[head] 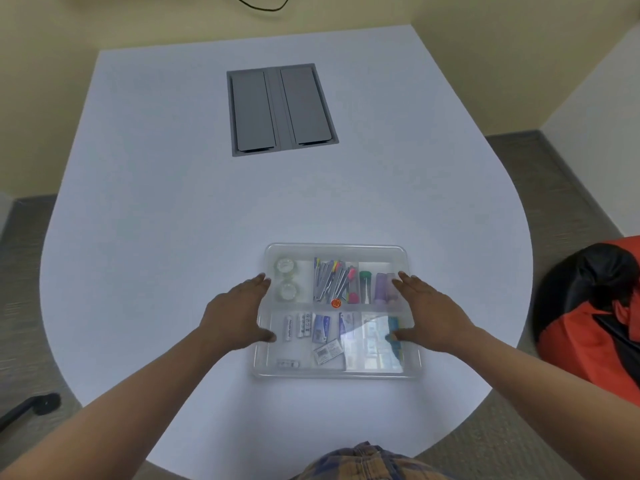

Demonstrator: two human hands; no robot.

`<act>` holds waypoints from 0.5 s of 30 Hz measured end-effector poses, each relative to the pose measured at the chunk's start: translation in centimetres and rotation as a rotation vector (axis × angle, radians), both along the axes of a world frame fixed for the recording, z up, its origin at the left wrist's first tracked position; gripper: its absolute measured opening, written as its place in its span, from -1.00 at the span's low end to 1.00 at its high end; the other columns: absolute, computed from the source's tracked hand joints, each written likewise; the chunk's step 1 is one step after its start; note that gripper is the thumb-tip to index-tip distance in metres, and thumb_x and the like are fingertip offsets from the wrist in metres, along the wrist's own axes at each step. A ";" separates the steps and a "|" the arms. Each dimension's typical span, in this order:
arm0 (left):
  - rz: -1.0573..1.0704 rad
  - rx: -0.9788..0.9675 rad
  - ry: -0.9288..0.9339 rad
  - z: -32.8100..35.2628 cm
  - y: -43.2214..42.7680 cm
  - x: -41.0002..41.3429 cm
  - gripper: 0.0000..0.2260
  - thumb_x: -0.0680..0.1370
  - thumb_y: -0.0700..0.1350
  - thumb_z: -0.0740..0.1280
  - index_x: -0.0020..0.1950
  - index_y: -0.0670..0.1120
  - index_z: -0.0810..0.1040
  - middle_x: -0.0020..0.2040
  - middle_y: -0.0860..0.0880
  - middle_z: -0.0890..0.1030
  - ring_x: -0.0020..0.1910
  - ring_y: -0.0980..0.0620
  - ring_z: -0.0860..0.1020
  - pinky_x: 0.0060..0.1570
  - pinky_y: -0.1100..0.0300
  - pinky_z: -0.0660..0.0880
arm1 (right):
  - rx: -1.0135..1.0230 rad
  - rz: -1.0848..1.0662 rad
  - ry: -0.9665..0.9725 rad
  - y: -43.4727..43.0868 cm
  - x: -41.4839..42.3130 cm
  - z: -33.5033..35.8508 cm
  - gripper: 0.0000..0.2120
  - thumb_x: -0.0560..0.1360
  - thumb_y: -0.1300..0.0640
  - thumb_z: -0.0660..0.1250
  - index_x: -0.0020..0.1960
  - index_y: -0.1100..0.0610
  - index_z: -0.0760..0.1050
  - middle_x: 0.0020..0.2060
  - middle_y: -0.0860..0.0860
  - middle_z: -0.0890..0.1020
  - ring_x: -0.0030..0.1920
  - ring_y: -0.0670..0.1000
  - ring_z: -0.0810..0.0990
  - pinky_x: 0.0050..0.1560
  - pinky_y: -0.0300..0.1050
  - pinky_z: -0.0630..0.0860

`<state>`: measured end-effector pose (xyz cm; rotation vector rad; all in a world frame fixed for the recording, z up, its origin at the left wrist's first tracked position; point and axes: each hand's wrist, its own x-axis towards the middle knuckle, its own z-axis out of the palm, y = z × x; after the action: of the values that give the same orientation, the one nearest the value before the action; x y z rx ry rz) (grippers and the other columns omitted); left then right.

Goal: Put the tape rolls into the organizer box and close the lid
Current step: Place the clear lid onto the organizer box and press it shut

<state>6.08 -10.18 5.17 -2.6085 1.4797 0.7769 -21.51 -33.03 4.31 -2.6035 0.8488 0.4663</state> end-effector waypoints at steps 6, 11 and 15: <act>0.066 -0.038 0.115 -1.2 -3.4 1.0 -0.09 0.43 0.27 0.36 0.57 -0.03 -0.08 0.60 0.04 -0.10 0.54 0.05 0.09 0.42 -0.02 0.27 | 0.019 -0.089 0.050 -1.9 2.6 -0.5 -0.03 0.48 -0.24 0.33 0.58 0.16 -0.17 0.59 0.07 -0.14 0.58 0.03 -0.06 0.51 0.00 0.08; 0.003 0.035 0.094 -2.5 -4.2 1.3 -0.19 0.51 0.22 0.28 0.57 -0.06 -0.07 0.60 0.01 -0.12 0.55 0.02 0.07 0.43 0.00 0.26 | -0.008 -0.124 0.074 -2.2 3.1 -1.3 -0.05 0.48 -0.30 0.26 0.57 0.19 -0.13 0.58 0.11 -0.09 0.57 0.04 0.02 0.47 0.01 0.19; -0.056 0.060 0.070 -2.9 -4.0 1.8 -0.25 0.56 0.16 0.25 0.57 -0.06 -0.11 0.59 0.00 -0.15 0.56 0.01 0.01 0.45 0.03 0.23 | -0.101 -0.085 0.075 -2.8 3.3 -1.7 -0.08 0.45 -0.34 0.26 0.55 0.19 0.03 0.57 0.13 0.05 0.50 0.08 0.25 0.35 0.01 0.36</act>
<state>7.89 -14.21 2.29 -2.5097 1.5149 0.9013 -18.24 -35.83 2.58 -2.6426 1.0293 0.5128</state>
